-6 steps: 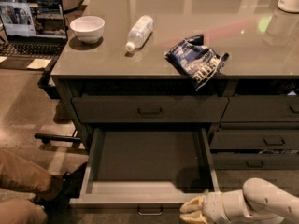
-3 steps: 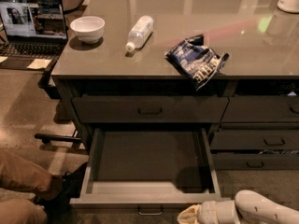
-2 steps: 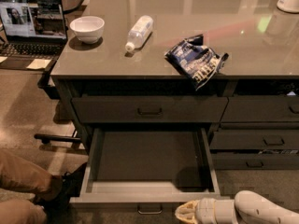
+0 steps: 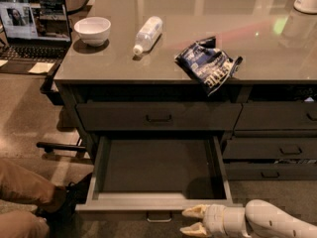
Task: Close middle drawer
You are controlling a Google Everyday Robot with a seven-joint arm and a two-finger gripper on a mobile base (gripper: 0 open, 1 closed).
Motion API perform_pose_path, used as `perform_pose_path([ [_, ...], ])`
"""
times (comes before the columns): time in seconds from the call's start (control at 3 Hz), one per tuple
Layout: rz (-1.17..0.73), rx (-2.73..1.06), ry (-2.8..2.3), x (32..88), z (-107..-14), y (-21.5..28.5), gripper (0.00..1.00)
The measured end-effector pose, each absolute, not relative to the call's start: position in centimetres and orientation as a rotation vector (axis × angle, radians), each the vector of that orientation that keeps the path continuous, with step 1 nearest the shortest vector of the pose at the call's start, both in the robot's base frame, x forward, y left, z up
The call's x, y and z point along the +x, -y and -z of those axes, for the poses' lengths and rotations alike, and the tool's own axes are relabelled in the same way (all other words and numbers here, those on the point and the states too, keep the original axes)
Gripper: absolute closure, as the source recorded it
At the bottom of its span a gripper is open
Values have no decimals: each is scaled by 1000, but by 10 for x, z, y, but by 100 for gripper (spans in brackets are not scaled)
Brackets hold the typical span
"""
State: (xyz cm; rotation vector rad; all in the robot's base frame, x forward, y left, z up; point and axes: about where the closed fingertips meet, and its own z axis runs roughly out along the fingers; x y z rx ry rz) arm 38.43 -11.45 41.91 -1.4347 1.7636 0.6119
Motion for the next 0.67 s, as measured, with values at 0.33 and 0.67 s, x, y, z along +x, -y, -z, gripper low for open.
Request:
perform_pose_path([
  [0.33,-605,-1427,-1775,403,-410,108,0],
  [0.67,-601,-1442,-1778,430,-399,97,0],
])
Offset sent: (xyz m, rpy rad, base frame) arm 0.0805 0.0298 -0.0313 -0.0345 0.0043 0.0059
